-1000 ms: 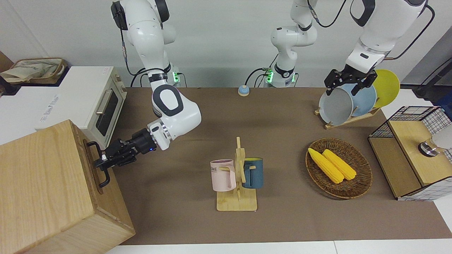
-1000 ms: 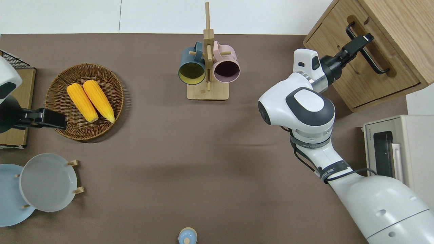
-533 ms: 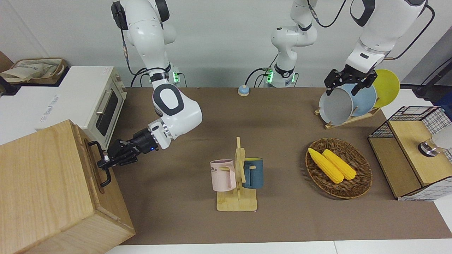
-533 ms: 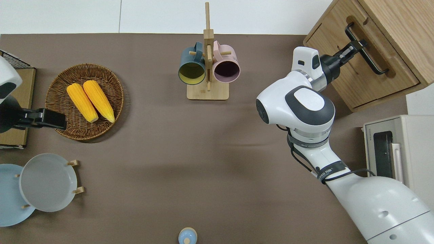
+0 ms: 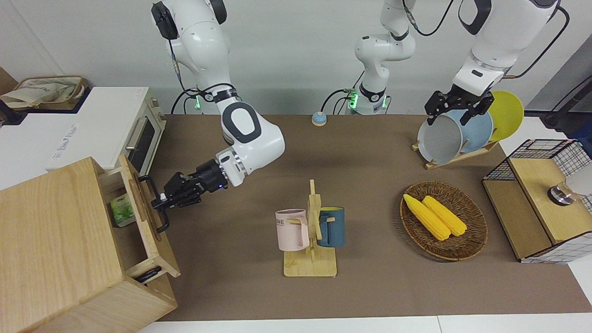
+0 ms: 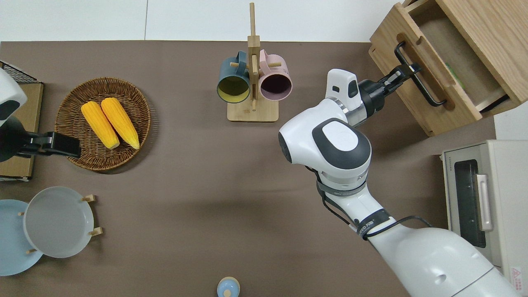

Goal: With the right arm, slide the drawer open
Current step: 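Pull the handle toward the robot with the right gripper, sliding the drawer out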

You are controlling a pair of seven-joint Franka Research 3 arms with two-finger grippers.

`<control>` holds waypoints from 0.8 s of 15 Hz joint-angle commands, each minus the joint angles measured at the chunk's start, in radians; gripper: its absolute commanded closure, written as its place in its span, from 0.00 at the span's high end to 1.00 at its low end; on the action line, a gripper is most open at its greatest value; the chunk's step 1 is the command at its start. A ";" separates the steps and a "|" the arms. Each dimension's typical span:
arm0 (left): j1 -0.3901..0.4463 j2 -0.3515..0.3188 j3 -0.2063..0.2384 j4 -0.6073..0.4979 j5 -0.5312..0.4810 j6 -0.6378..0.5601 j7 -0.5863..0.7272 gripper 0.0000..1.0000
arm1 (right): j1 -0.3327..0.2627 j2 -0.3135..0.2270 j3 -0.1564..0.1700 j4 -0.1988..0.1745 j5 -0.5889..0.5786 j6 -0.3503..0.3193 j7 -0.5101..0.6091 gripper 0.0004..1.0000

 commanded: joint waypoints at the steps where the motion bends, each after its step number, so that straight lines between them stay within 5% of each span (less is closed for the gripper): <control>1: 0.004 0.011 -0.006 0.024 0.017 -0.020 0.010 0.99 | 0.064 -0.010 0.005 0.004 0.040 -0.027 -0.049 0.00; 12: 0.004 0.011 -0.006 0.026 0.017 -0.020 0.010 0.99 | 0.279 -0.002 -0.009 0.012 0.140 -0.211 -0.053 0.00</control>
